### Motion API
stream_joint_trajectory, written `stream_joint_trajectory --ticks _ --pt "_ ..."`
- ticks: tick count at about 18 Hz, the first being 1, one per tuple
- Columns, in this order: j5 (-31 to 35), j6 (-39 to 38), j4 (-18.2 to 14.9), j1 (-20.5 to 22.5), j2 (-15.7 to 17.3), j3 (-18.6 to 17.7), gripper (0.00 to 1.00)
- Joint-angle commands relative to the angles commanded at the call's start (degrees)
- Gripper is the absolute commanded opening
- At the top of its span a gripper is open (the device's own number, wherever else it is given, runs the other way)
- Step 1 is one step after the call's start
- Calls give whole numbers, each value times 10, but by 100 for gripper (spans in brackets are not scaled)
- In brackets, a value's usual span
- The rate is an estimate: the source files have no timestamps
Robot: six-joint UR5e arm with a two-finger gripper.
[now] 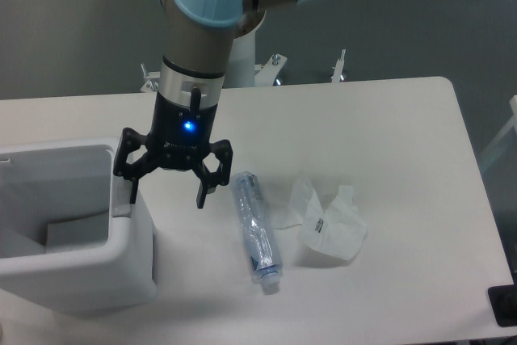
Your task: Open the trash can
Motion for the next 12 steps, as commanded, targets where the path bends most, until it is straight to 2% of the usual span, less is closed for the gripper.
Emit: stream_joint_trajectory --ticks 4,6,9,12 --pt "17 2 -3 54 15 32 100" --pt "49 17 -5 74 18 33 100" --pt "108 89 -13 78 17 30 100" --pt "142 157 -45 92 18 30 100"
